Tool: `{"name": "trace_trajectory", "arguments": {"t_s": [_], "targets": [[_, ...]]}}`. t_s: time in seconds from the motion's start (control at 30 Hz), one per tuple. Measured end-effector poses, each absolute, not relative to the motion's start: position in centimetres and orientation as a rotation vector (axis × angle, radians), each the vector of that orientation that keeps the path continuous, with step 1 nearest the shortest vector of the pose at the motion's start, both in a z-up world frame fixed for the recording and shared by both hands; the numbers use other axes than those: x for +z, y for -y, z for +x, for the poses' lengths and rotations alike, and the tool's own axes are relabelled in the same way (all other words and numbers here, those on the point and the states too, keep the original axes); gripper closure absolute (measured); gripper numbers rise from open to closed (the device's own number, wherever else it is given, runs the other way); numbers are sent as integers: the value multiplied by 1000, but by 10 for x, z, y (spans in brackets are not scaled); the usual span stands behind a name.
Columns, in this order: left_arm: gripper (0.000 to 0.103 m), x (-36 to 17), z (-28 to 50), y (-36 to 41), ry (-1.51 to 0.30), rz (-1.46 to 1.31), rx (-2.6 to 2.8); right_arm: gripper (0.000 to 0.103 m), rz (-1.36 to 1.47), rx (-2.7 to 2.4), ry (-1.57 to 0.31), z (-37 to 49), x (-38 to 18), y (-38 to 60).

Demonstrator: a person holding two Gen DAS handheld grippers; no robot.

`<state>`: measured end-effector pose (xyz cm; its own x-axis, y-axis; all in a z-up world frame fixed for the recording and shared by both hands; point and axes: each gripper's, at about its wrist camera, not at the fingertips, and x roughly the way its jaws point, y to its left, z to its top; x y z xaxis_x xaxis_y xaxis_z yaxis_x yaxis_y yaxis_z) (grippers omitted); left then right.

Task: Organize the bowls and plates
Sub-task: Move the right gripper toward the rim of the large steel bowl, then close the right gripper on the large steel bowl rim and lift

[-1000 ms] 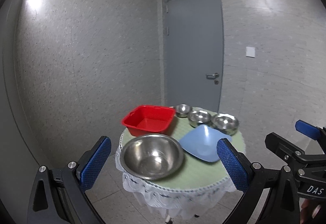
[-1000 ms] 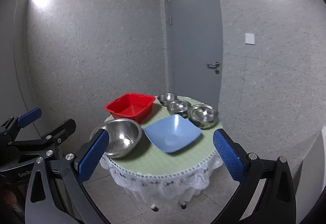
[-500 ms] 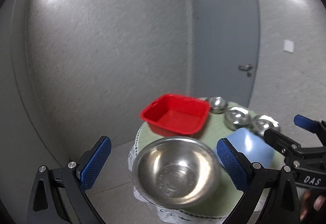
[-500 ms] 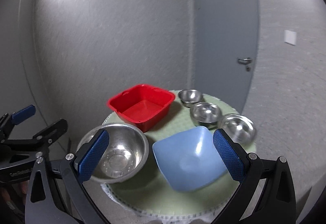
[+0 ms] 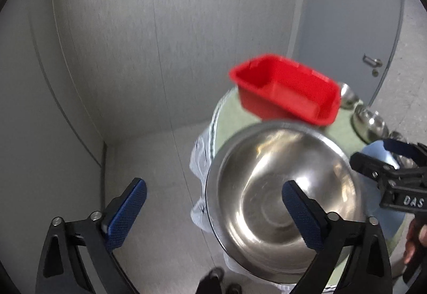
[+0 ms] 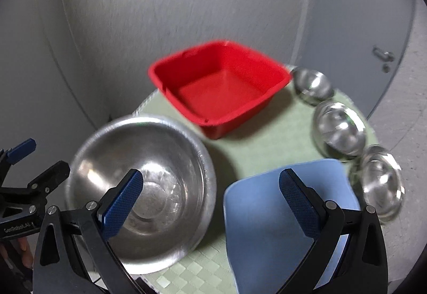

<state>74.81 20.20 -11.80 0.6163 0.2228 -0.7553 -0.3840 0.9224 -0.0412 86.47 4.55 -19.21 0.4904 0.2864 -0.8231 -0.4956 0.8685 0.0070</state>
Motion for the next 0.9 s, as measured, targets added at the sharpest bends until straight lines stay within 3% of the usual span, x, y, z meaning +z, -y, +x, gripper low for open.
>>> {"name": "trace_trajectory", "arguments": {"t_s": [0.07,0.2,0.3,0.43,0.57,0.9], "targets": [[16,-131,765,-207,-867,-209,334,9,-268,483,-975,873,-203,-53],[39,-157,800,-217,-920,-227,266,24,-297,508,-1053,889,-225,-64],[62,-169,810,-220,-951,-240,218,45,-319,525,-1094,894,-235,-69],[73,-179,820,-232,-971,-250,198,75,-310,566,-1148,901,-246,-71],[83,-180,819,-246,-966,-281,185,81,-276,580,-1160,901,-246,-64],[84,-153,814,-255,-894,-279,162,83,-136,620,-1103,887,-206,-36]]}}
